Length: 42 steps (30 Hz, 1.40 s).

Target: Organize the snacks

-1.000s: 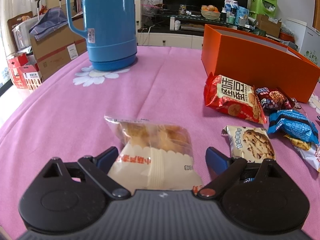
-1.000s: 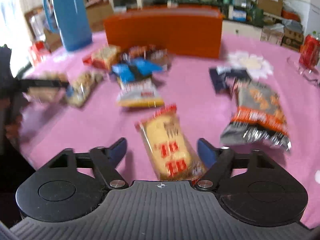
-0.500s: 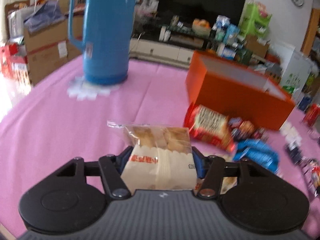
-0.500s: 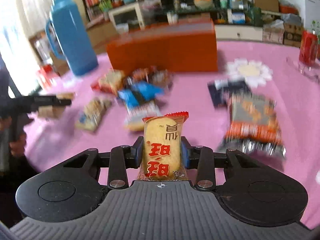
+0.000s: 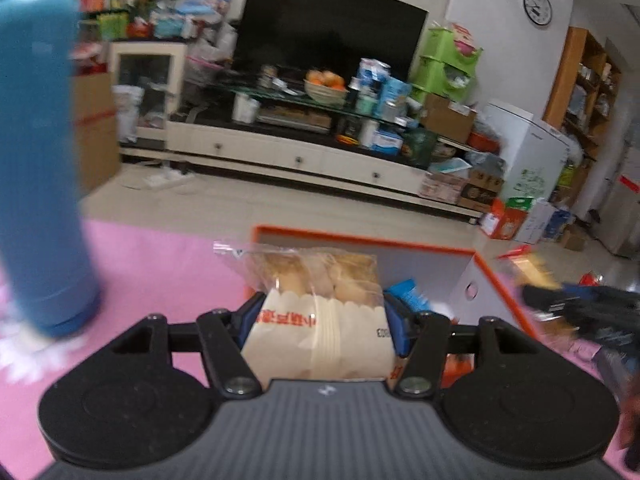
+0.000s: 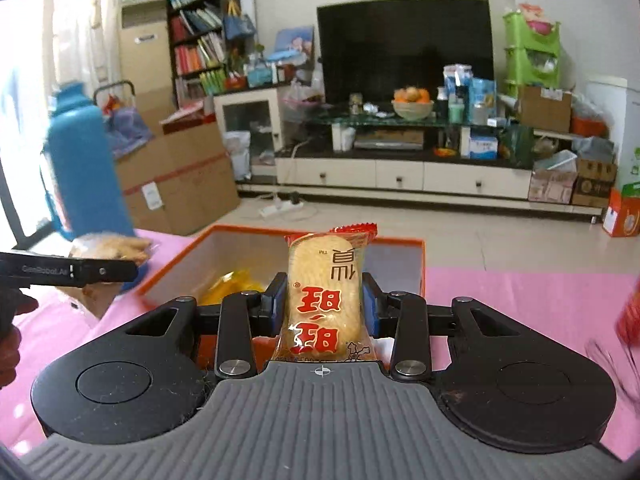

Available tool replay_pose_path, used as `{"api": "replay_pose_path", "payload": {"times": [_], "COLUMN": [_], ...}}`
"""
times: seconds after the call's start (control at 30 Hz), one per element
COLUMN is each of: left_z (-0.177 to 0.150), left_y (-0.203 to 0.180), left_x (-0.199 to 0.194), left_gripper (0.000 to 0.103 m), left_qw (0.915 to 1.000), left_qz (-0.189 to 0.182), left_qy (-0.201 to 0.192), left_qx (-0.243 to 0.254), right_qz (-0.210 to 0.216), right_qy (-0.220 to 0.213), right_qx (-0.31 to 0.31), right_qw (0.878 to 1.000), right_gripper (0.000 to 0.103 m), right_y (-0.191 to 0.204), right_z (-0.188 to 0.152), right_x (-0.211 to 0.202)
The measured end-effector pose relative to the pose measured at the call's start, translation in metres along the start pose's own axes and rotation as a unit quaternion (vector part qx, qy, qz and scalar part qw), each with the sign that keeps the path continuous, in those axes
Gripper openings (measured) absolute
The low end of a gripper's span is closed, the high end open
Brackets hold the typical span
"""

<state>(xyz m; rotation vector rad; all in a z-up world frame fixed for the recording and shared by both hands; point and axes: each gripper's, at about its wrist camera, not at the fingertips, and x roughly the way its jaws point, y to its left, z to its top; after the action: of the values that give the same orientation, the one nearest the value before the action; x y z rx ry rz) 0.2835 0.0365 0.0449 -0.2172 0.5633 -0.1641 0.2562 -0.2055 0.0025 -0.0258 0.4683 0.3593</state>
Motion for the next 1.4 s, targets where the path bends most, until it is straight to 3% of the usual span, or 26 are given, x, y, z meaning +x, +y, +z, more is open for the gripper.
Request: {"api": "replay_pose_path", "payload": {"times": [0.1, 0.27, 0.37, 0.43, 0.5, 0.57, 0.63, 0.67, 0.7, 0.87, 1.07, 1.2, 1.3, 1.4], "left_z": [0.011, 0.014, 0.009, 0.009, 0.010, 0.012, 0.012, 0.012, 0.009, -0.029, -0.106, -0.149, -0.175, -0.183], "left_y": [-0.009, -0.011, -0.014, -0.013, -0.011, -0.011, -0.010, -0.009, -0.009, -0.006, -0.017, -0.031, -0.044, -0.058], "left_x": [0.045, 0.100, 0.108, 0.102, 0.088, 0.063, 0.034, 0.022, 0.007, -0.058, -0.110, -0.124, -0.129, -0.129], "left_gripper": [0.059, 0.060, 0.082, 0.082, 0.083, 0.087, 0.098, 0.100, 0.100, 0.100, 0.100, 0.100, 0.100, 0.100], "left_qw": [0.9998, 0.9978, 0.9956, 0.9957, 0.9969, 0.9977, 0.9979, 0.9980, 0.9981, 0.9992, 0.9991, 0.9972, 0.9954, 0.9947], "left_qz": [-0.006, 0.014, 0.043, 0.041, 0.034, 0.034, 0.039, 0.039, 0.035, 0.026, 0.038, 0.037, 0.036, 0.045], "left_qy": [0.018, 0.061, 0.058, 0.055, 0.045, 0.021, -0.004, -0.014, -0.021, -0.020, 0.017, 0.053, 0.077, 0.091], "left_qx": [0.000, 0.020, 0.059, 0.062, 0.055, 0.055, 0.051, 0.048, 0.045, 0.021, -0.007, -0.038, -0.044, -0.015], "right_qz": [0.006, 0.005, -0.002, 0.011, 0.025, 0.021, 0.023, 0.022, 0.020, 0.003, -0.065, -0.101, -0.083, -0.076], "right_qy": [0.035, 0.106, 0.152, 0.181, 0.173, 0.152, 0.118, 0.097, 0.078, 0.020, 0.003, -0.029, -0.020, -0.025], "right_qx": [-0.001, -0.026, -0.028, -0.012, 0.002, 0.014, 0.033, 0.045, 0.053, 0.078, 0.102, 0.169, 0.204, 0.210], "right_qw": [0.999, 0.994, 0.988, 0.983, 0.985, 0.988, 0.992, 0.994, 0.995, 0.997, 0.993, 0.980, 0.975, 0.974], "right_gripper": [0.016, 0.016, 0.017, 0.021, 0.031, 0.038, 0.055, 0.070, 0.077, 0.091, 0.091, 0.091, 0.091, 0.091], "right_y": [-0.010, -0.011, -0.015, -0.018, -0.019, -0.018, -0.020, -0.022, -0.023, -0.036, -0.047, -0.062, -0.080, -0.087], "right_z": [0.016, 0.023, 0.016, 0.011, 0.011, 0.012, 0.015, 0.016, 0.016, -0.018, -0.112, -0.168, -0.181, -0.184], "right_x": [0.057, 0.136, 0.166, 0.177, 0.175, 0.163, 0.140, 0.123, 0.106, 0.007, -0.091, -0.143, -0.149, -0.151]}}
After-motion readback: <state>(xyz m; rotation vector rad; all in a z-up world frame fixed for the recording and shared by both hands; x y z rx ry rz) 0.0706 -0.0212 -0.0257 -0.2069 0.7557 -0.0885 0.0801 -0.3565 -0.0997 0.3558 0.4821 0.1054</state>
